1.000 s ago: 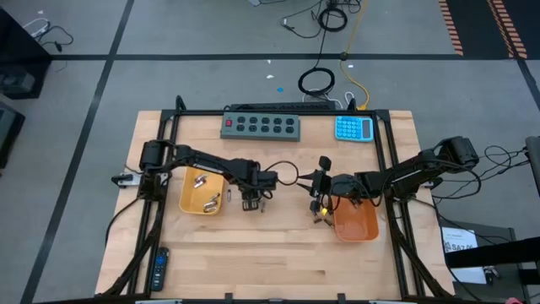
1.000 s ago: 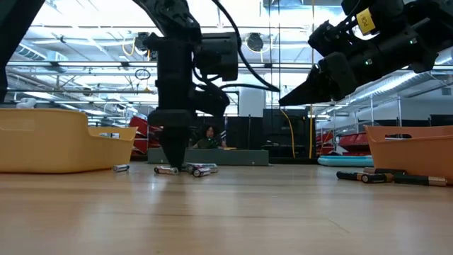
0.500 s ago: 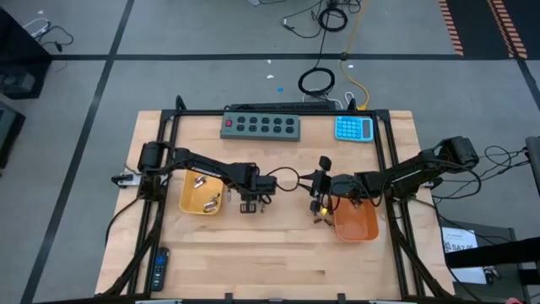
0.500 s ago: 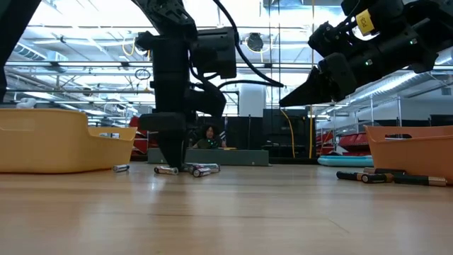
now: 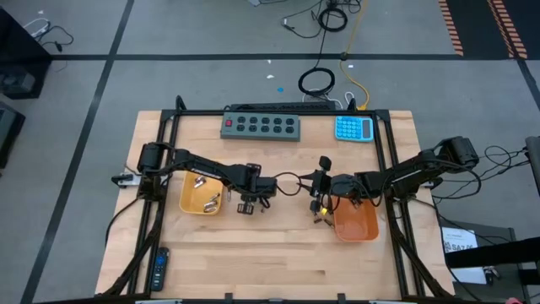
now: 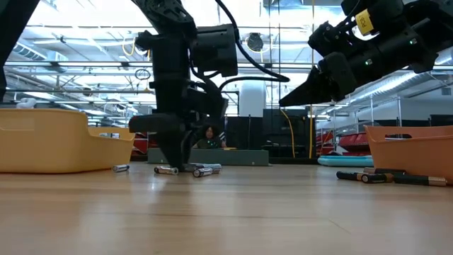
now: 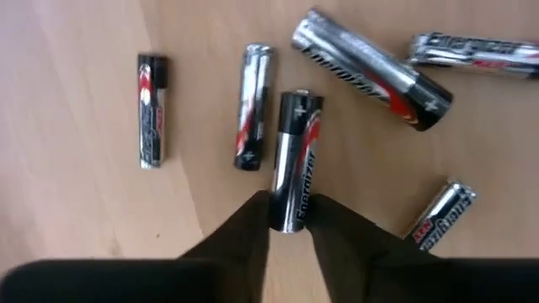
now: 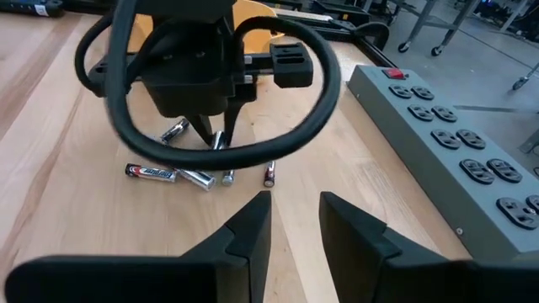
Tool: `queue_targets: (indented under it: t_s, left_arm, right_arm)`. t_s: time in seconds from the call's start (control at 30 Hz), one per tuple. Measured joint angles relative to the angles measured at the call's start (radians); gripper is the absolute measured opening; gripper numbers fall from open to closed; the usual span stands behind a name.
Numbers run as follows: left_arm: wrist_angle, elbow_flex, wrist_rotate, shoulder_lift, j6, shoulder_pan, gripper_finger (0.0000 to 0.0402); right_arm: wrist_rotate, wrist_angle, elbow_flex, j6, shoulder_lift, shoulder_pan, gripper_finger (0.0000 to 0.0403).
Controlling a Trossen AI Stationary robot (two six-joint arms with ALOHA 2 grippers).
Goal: Sort batteries
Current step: Put the silver battery into the yellow bin
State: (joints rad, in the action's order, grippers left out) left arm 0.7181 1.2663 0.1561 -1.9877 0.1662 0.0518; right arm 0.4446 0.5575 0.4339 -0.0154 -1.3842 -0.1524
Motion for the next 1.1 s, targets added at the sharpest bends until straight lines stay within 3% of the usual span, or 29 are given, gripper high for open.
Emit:
queue_targets:
  t_s: [0.1,0.27,0.5,0.67,0.77,0.87,0.97,1.1]
  left_arm:
    - [-0.017,0.001,-0.010,0.000,0.002,-0.002,0.0042]
    - [0.008,0.014,0.002,0.006,-0.036,0.003,0.0042]
    - [0.192,0.058,-0.008,0.126,-0.212,0.010,0.0042]
    - [0.453,0.049,-0.089,0.267,-0.422,0.017,0.0042]
    - [0.562,-0.015,-0.117,0.359,-0.517,0.017,0.0042]
    - [0.569,-0.129,-0.180,0.446,-0.568,0.011,0.0042]
    - [0.570,-0.245,-0.159,0.519,-0.624,0.006,0.0043]
    - [0.559,-0.333,-0.134,0.565,-0.681,-0.007,0.0100]
  right_arm:
    - [0.000,0.000,0.000,-0.009,0.000,0.000,0.0093]
    - [0.000,-0.023,0.000,-0.032,0.000,0.000,0.0093]
    - [0.000,-0.032,0.000,-0.034,0.000,0.000,0.0093]
    - [0.003,-0.044,0.000,-0.032,-0.008,-0.001,0.0093]
    - [0.003,-0.041,0.000,-0.028,-0.026,-0.001,0.0093]
    - [0.002,-0.031,0.000,-0.027,-0.060,-0.001,0.0093]
    - [-0.002,0.005,0.000,-0.025,-0.103,-0.001,0.0093]
    - [-0.006,0.060,0.000,-0.006,-0.135,-0.001,0.0093]
